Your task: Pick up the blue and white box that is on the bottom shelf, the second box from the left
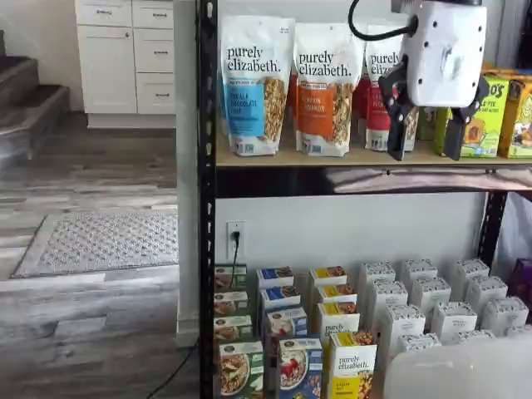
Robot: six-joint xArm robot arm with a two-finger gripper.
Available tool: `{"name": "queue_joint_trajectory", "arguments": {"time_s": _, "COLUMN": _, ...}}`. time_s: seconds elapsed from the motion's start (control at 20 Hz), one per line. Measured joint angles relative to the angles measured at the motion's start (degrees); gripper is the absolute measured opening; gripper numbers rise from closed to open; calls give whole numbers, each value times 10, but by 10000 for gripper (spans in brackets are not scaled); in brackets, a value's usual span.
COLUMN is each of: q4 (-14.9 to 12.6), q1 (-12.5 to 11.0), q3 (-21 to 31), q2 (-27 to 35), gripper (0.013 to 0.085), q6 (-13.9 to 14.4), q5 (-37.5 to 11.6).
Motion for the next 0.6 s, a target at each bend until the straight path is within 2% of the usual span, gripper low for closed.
{"name": "queue_joint_trajectory", "arguments": {"time_s": 0.1, "q4": 24, "q1": -22, "q3": 6, "q2": -6, "gripper": 850, "q6": -11, "q5": -10}}
{"name": "queue_joint_trajectory", "arguments": {"time_s": 0.15, "q4": 27, "q1": -25, "q3": 7, "q2": -7, "gripper": 850, "q6": -14, "q5": -13}}
{"name": "queue_joint_trajectory", "arguments": {"time_s": 0.35, "q4": 29, "q1": -28, "q3": 10, "q2": -7, "gripper": 850, "q6": -17, "q5": -19}}
{"name": "queue_joint_trajectory", "arguments": {"time_s": 0.6, "q4": 21, "q1": -20, "q3": 31, "q2": -7, "gripper": 850, "q6": -13, "q5": -43}}
